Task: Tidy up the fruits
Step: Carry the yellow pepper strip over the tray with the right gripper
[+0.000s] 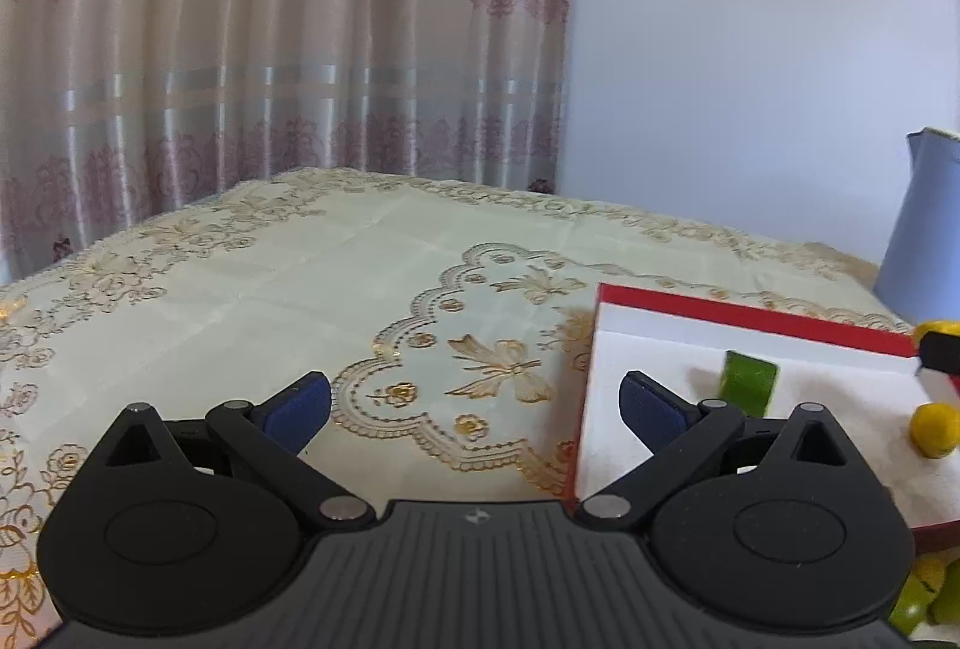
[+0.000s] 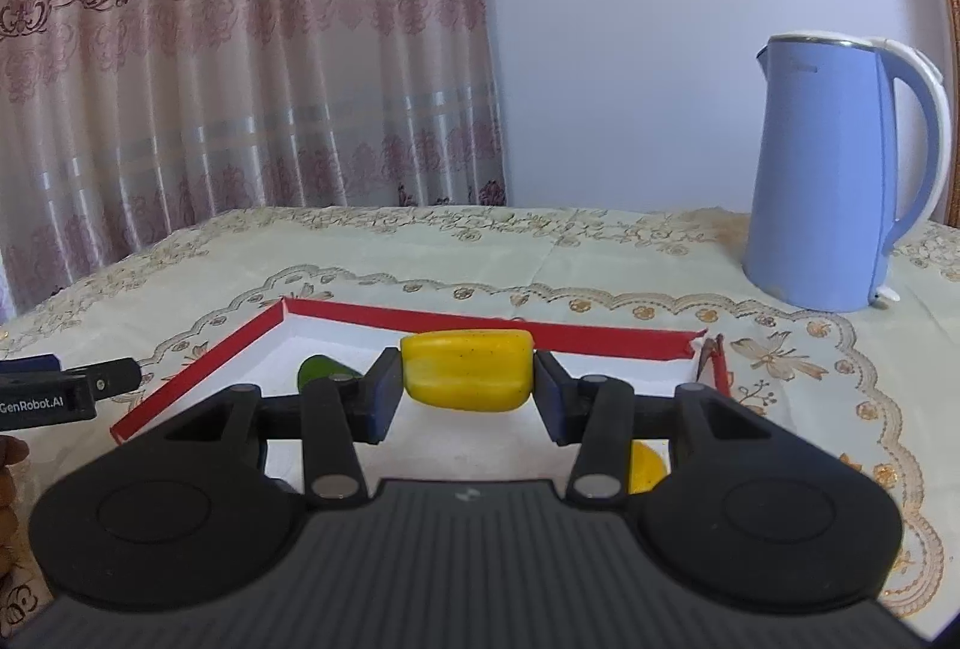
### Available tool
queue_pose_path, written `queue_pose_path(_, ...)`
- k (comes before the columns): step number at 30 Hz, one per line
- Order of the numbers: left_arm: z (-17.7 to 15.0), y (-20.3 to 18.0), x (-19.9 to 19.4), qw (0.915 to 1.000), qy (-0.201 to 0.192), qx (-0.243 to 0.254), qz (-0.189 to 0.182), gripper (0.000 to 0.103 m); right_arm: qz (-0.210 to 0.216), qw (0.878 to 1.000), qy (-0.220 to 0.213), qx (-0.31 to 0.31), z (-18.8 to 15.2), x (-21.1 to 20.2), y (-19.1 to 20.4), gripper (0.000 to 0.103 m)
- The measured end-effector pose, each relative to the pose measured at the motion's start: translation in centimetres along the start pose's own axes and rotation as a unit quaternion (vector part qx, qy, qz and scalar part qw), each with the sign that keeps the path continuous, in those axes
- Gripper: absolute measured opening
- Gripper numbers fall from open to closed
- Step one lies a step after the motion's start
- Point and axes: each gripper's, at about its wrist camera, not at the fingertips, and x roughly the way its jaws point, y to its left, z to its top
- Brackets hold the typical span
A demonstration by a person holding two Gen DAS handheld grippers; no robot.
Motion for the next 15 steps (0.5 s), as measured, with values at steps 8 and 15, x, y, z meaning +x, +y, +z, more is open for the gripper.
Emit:
queue_pose_path(8,-0.1,0.3,1.0,0.9994,0.028,-0.006,0.016,0.103,-0.014,1.0,0.003,0.009,0.2,1.5,-0.2,0.044)
queue_pose_path(15,-0.1,0.3,1.1,0.9993,0.032,-0.004,0.019,0.103,-0.035,0.999,0.018,0.018,-0.2,3.1,-0.7,0.044)
